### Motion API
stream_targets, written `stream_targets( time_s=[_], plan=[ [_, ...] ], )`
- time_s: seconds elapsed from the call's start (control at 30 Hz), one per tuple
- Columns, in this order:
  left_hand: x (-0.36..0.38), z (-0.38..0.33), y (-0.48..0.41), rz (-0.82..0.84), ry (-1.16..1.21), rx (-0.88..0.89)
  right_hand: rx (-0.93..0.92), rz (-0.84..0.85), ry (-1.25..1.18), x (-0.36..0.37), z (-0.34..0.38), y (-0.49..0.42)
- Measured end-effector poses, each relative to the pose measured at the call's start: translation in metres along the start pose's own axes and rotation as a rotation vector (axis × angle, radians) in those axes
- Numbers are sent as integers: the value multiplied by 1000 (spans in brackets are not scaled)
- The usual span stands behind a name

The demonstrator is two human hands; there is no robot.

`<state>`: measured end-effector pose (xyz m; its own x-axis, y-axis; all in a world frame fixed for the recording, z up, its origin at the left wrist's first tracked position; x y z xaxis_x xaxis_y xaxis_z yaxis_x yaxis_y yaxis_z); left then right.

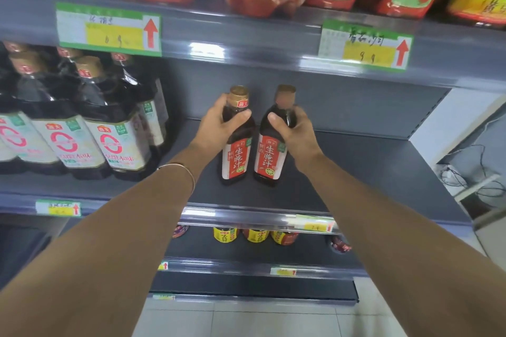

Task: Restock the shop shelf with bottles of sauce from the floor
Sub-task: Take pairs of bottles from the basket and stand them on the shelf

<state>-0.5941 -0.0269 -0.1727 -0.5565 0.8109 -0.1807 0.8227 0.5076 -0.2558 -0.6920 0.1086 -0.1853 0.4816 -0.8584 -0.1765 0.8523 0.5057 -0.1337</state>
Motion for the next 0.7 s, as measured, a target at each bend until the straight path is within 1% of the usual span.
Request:
stream_targets(
  time_s=[0.43,0.57,0.7],
  plan=[
    [2,13,-17,-14,-2,25,-24,76,-64,-5,-13,-16],
    [1,13,-15,-12,31,1,-20,91,-68,-6,-16,-17],
    [0,16,-13,28,4,-49,2,95,-98,-6,-18,-15]
  ],
)
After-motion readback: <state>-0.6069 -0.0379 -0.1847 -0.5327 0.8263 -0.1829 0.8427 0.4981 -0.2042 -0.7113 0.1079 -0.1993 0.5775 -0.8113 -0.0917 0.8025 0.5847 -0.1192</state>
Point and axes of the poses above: each hand's wrist, its own y-axis away from the middle knuckle, its own x-axis out of the palm, z = x × y, the point moved 4 cm from there along -y, towards the middle knuckle
